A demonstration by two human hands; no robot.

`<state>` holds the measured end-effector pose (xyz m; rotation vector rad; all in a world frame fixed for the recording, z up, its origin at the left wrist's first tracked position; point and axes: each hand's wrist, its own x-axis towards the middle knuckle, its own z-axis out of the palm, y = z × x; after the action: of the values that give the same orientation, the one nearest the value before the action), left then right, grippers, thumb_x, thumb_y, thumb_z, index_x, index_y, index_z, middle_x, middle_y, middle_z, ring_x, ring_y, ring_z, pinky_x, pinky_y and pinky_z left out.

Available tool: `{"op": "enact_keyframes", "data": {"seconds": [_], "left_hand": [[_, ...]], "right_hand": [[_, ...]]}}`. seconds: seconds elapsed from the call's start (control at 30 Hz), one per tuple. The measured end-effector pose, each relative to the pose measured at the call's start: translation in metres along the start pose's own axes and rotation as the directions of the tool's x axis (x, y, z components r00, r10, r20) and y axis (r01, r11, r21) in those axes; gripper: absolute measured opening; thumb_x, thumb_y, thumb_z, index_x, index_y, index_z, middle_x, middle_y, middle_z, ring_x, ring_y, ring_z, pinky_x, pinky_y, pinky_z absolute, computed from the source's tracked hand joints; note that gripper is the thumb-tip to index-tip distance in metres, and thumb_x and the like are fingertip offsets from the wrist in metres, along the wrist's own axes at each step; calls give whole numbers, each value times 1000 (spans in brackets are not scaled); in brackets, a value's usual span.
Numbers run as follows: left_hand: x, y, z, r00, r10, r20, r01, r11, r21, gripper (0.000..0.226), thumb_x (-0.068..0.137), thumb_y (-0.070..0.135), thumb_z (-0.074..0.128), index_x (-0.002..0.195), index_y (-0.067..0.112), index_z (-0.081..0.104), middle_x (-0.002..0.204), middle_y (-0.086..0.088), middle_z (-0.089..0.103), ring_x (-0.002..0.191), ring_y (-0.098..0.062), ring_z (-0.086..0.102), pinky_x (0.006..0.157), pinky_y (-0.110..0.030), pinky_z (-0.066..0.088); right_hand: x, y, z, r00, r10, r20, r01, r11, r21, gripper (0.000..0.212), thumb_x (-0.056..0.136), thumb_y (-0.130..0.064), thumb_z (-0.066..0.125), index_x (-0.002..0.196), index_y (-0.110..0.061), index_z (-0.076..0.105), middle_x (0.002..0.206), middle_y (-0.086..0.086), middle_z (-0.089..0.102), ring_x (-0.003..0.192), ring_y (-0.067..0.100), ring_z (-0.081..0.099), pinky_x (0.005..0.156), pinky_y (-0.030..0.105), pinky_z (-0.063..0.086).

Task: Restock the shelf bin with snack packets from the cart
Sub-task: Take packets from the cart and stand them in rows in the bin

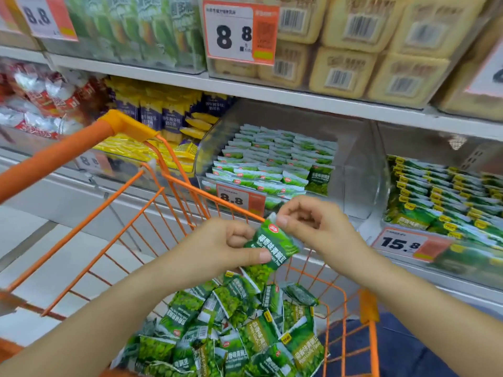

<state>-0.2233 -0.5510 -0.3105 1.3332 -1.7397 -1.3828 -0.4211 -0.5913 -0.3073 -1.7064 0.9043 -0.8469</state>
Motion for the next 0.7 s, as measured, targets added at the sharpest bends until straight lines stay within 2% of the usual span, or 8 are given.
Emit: {"op": "enact_keyframes", "data": {"seconds": [0.03, 0.1, 0.13, 0.2, 0.3, 0.4, 0.53, 0.7], "left_hand": [[6, 6, 3, 996, 31, -86, -33, 999, -14, 15, 79, 36, 70, 65, 29, 69, 51, -14, 48, 51, -14, 41, 53, -22, 36], [21, 17, 11, 960, 91, -264, -114, 991, -75, 22, 82, 32, 68, 63, 22, 63, 47, 1, 53, 48, -5, 45, 55, -22, 40], [29, 20, 17, 931, 109, -348, -149, 985, -88, 31, 86, 29, 66, 58, 18, 57, 44, 8, 49, 47, 1, 44, 55, -14, 38], [46, 21, 28, 877, 158, -454, -198, 979, -44, 45, 87, 37, 63, 58, 8, 44, 50, 6, 33, 50, -5, 35, 55, -18, 29], [69, -1, 37, 845, 277, -457, -159, 947, 280, 50, 93, 60, 42, 74, 17, 56, 67, 7, 44, 67, -7, 41, 62, -25, 31], [79, -35, 30, 814, 409, -412, -15, 724, 689, 60, 98, 59, 19, 125, 24, 58, 121, 10, 57, 118, -10, 45, 104, -28, 26], [81, -61, 18, 837, 397, -376, 65, 610, 789, 59, 101, 56, 20, 137, 20, 51, 137, 4, 52, 132, -17, 40, 116, -33, 9], [80, -55, 22, 836, 399, -376, 81, 588, 805, 59, 100, 54, 21, 135, 20, 53, 136, 3, 54, 131, -19, 44, 112, -33, 12]], "right_hand": [[1, -3, -5, 998, 50, -29, -48, 996, 80, 22, 76, -30, 63, 90, -14, 61, 67, -13, 61, 62, -1, 59, 58, 18, 50], [3, -4, -14, 983, 182, -6, -178, 969, 171, 42, 71, -35, 64, 102, -8, 56, 78, -5, 61, 69, 3, 64, 62, 25, 57], [4, -3, -18, 976, 218, 0, -216, 963, 159, 48, 69, -35, 66, 103, -3, 54, 84, 1, 59, 73, 7, 65, 64, 28, 58], [6, 2, -25, 970, 235, -56, -229, 968, 102, 45, 68, -32, 73, 95, -1, 56, 87, 7, 55, 74, 13, 65, 66, 31, 58], [10, 10, -37, 950, 248, -189, -244, 969, 47, 22, 80, -16, 73, 79, -7, 53, 79, 6, 51, 69, 11, 65, 62, 27, 56], [18, 17, -55, 914, 232, -334, -240, 971, 18, 24, 87, -12, 67, 84, 3, 49, 75, 9, 44, 68, 10, 60, 60, 22, 53], [46, 22, -68, 782, 177, -597, -264, 963, -60, 12, 94, -17, 58, 91, -8, 51, 77, 2, 49, 71, 14, 48, 62, 24, 40], [105, 59, -77, 549, 490, -677, -494, 844, 209, 3, 99, -13, 45, 98, -11, 43, 75, 2, 43, 65, 18, 44, 58, 29, 35]]}}
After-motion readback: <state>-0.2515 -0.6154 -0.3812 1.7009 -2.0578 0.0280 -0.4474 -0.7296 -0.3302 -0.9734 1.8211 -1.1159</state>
